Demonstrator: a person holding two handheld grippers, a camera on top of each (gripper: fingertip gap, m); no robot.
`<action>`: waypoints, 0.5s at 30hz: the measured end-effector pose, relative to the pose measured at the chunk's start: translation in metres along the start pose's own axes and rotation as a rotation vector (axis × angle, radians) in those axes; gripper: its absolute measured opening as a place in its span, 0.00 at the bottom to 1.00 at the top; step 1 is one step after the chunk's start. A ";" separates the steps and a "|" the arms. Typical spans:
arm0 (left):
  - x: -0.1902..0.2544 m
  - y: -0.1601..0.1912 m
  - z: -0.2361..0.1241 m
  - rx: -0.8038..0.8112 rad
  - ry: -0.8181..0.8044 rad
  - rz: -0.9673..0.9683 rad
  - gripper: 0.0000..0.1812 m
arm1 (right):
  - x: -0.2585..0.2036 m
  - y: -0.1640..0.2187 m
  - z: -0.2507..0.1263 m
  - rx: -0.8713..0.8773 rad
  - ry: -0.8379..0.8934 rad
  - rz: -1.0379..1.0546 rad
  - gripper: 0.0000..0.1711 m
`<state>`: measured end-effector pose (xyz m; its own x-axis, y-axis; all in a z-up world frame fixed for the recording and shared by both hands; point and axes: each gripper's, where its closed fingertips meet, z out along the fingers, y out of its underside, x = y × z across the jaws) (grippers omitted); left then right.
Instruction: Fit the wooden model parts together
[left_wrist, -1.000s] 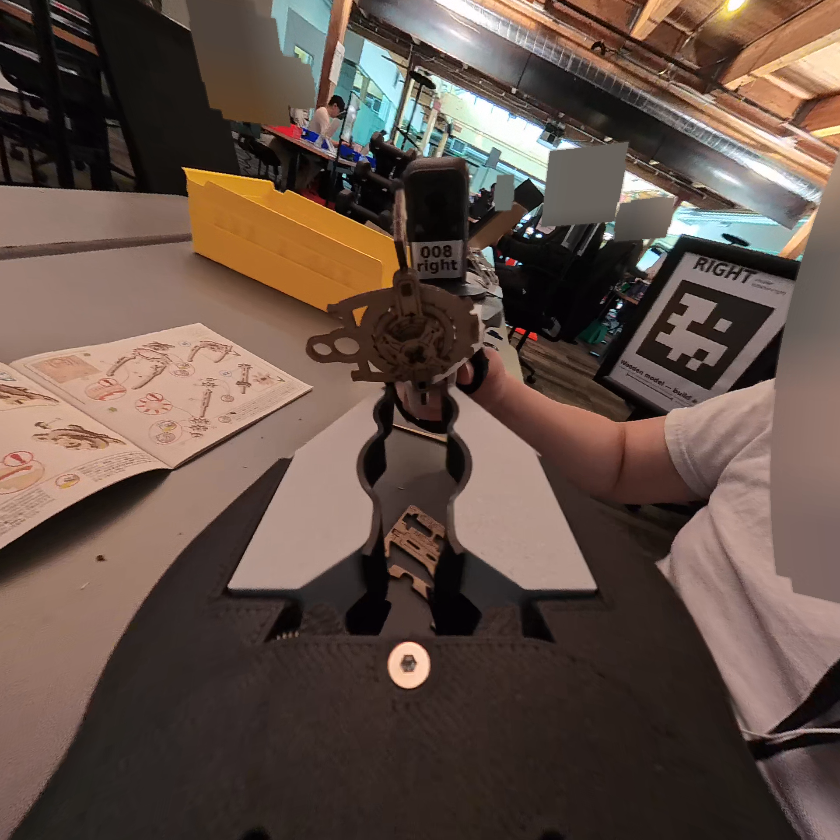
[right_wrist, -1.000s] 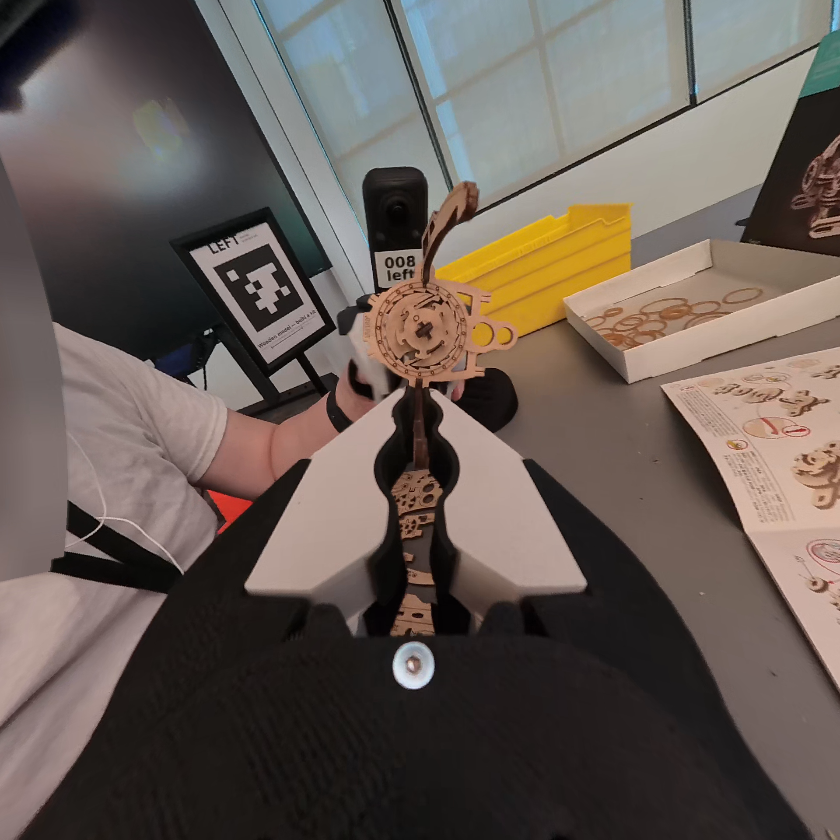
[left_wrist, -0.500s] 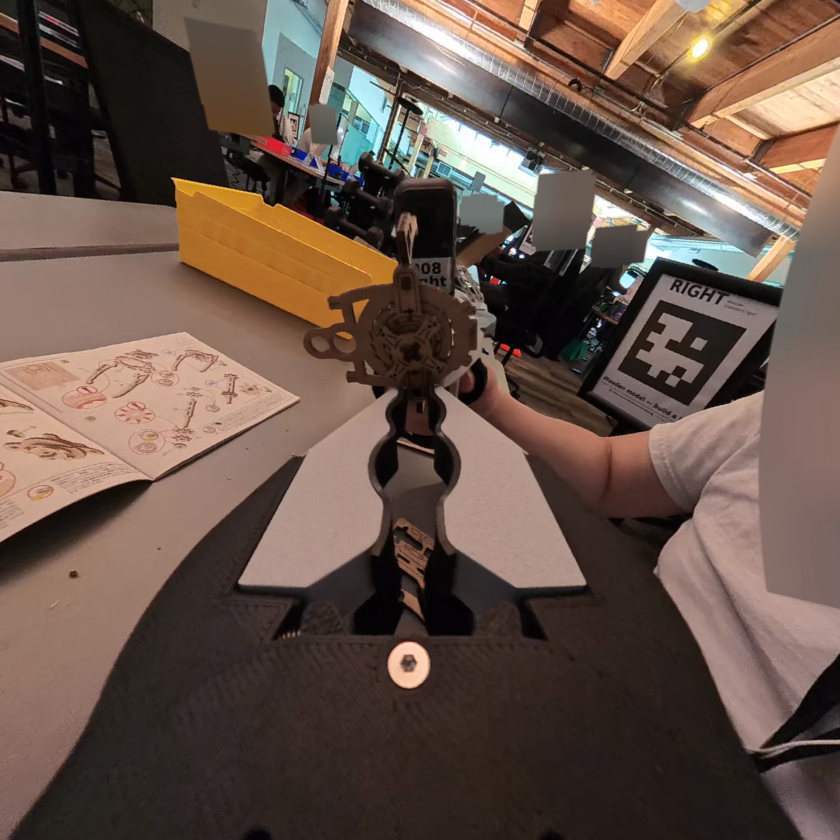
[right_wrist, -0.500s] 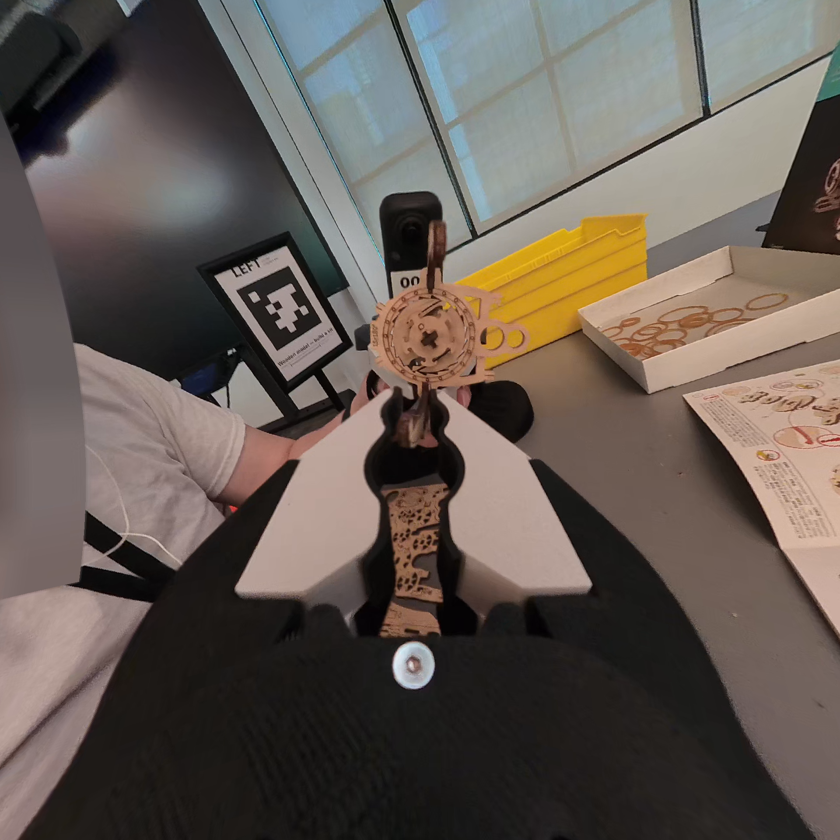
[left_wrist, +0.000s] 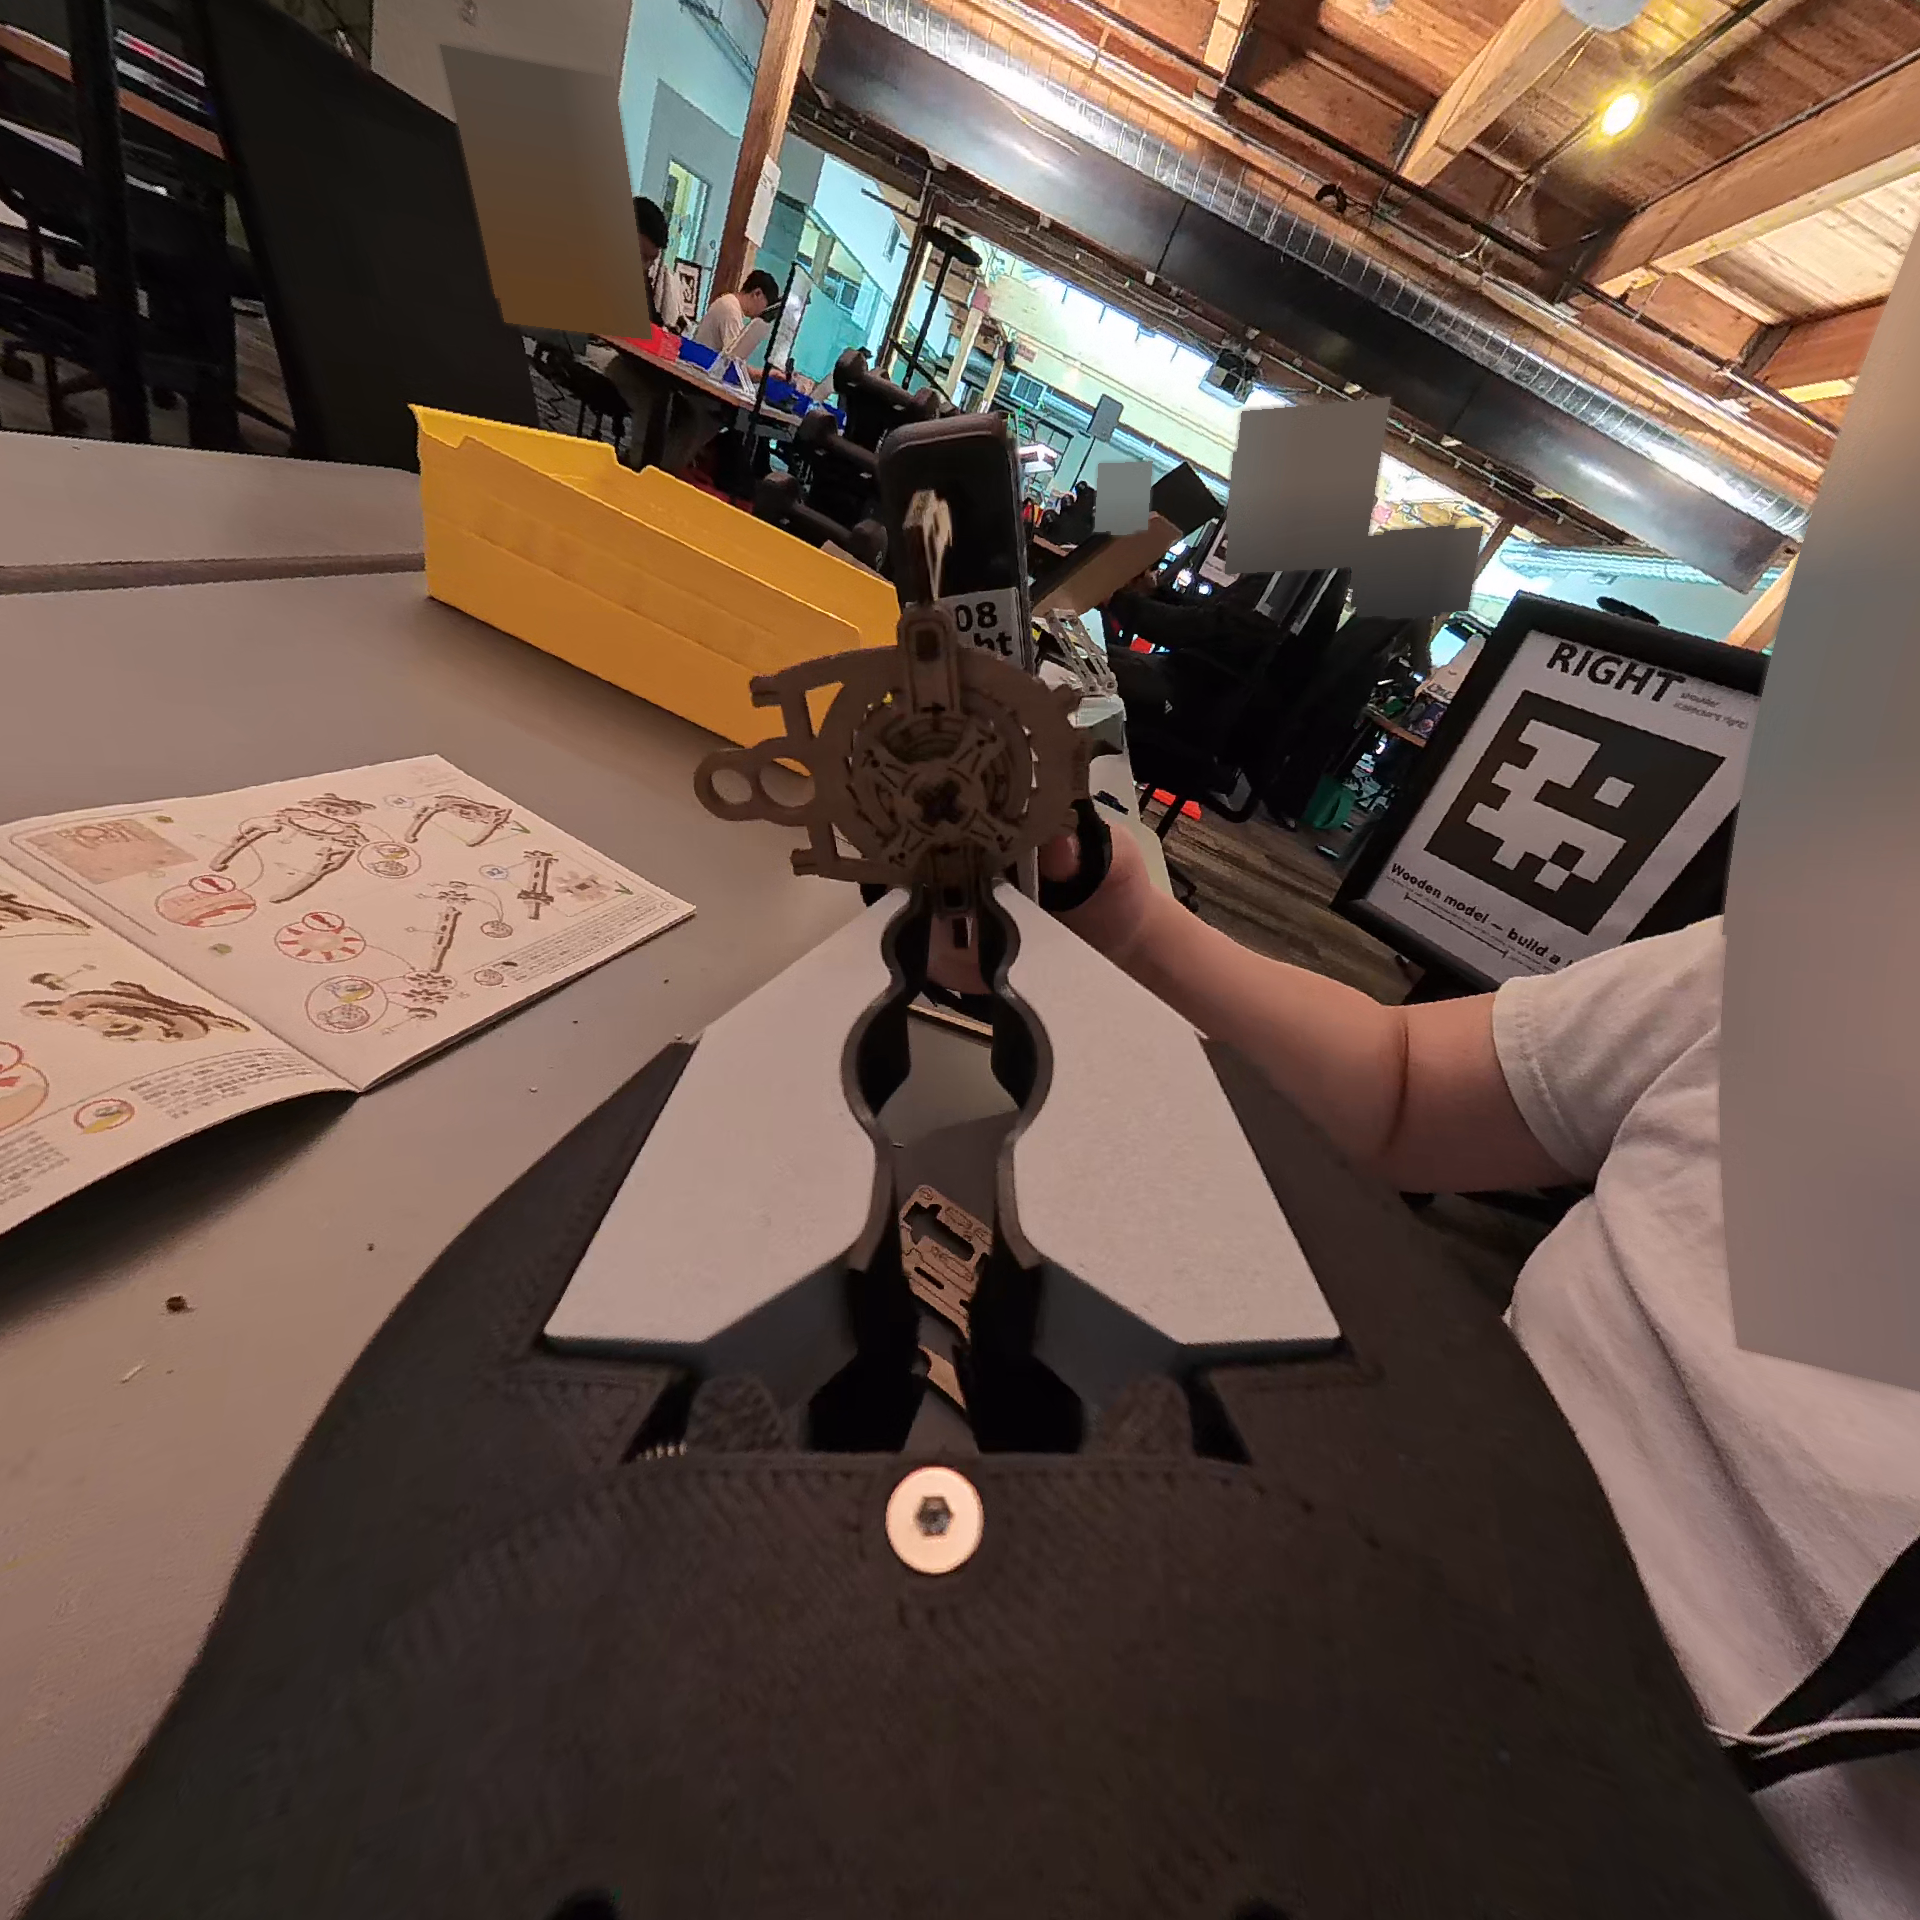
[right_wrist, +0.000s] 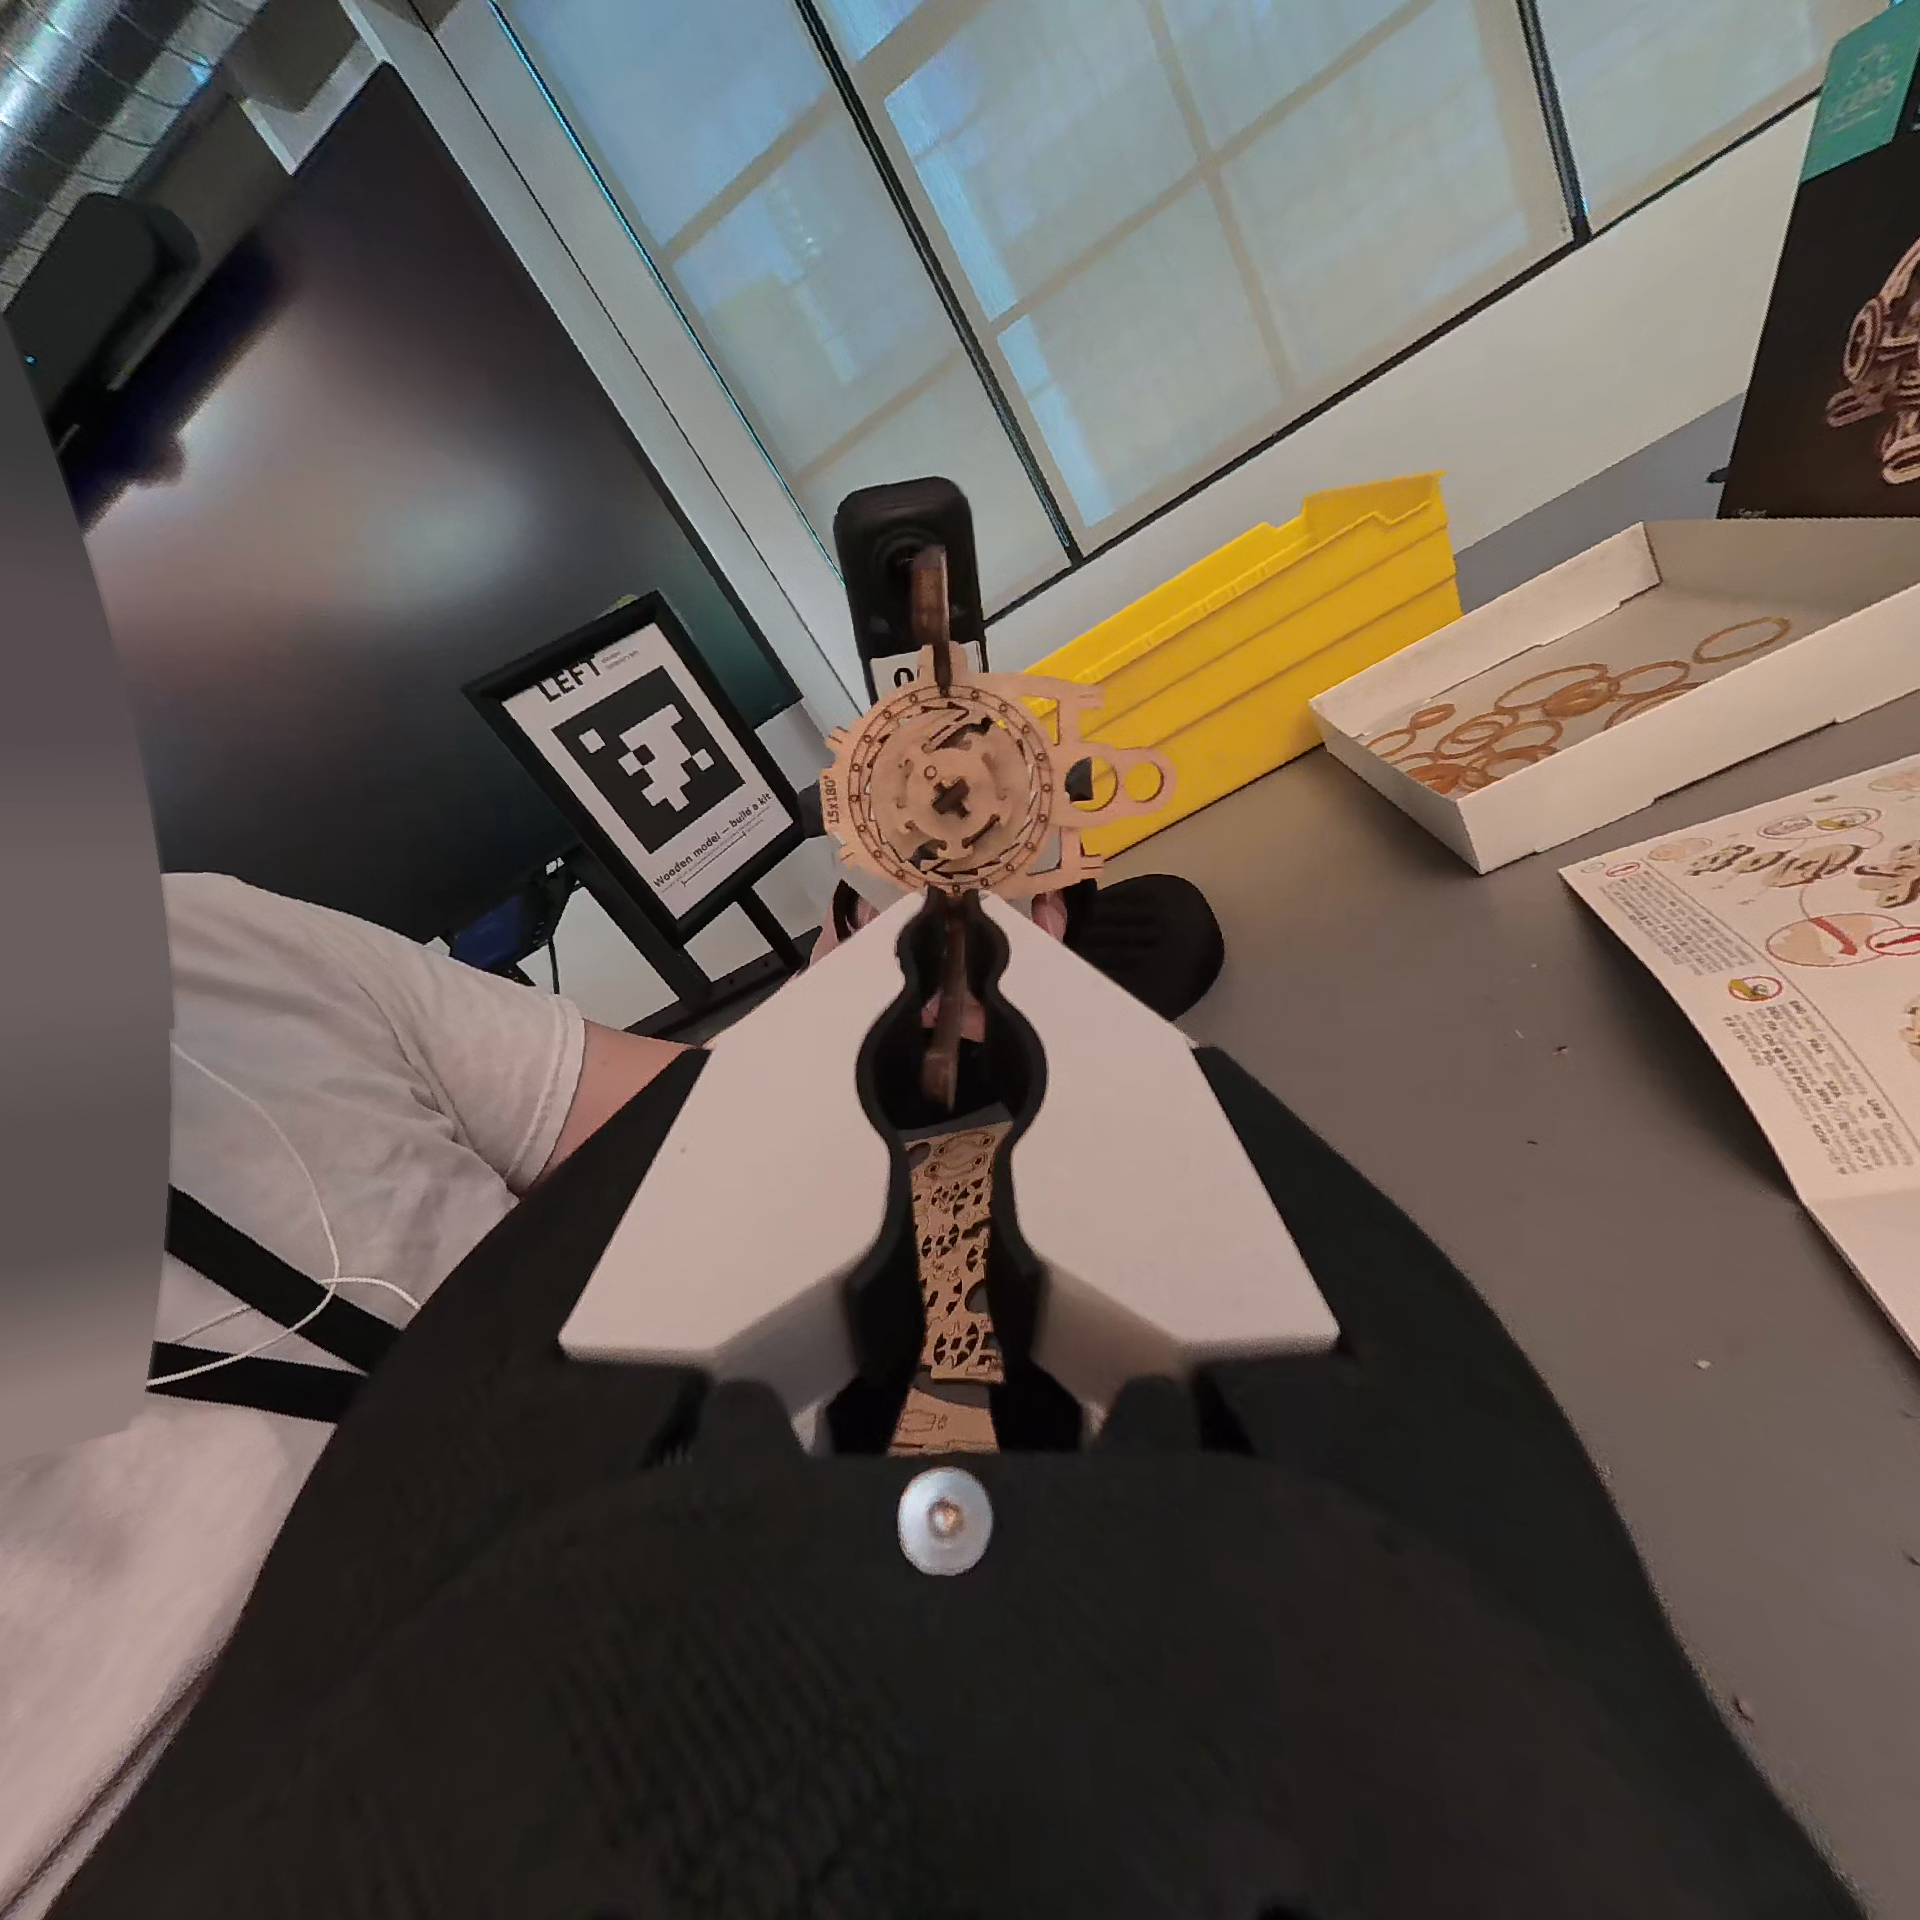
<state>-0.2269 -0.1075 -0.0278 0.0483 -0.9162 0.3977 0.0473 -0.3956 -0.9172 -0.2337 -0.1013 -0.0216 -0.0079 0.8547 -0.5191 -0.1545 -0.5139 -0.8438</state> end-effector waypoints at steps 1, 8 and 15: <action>0.000 0.000 0.000 -0.002 -0.004 0.003 0.04 | 0.000 0.001 0.000 -0.004 0.003 0.003 0.00; -0.002 0.006 0.002 -0.036 -0.019 0.022 0.04 | 0.002 0.006 -0.001 -0.037 0.036 -0.029 0.00; -0.002 0.008 0.001 -0.040 -0.013 0.005 0.03 | 0.002 0.008 0.000 -0.049 0.046 -0.050 0.00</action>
<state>-0.2256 -0.1086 -0.0354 0.0616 -0.9173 0.3934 0.0067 -0.3938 -0.9192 -0.2348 -0.1036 -0.0297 0.0438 0.8756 -0.4811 -0.1046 -0.4749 -0.8738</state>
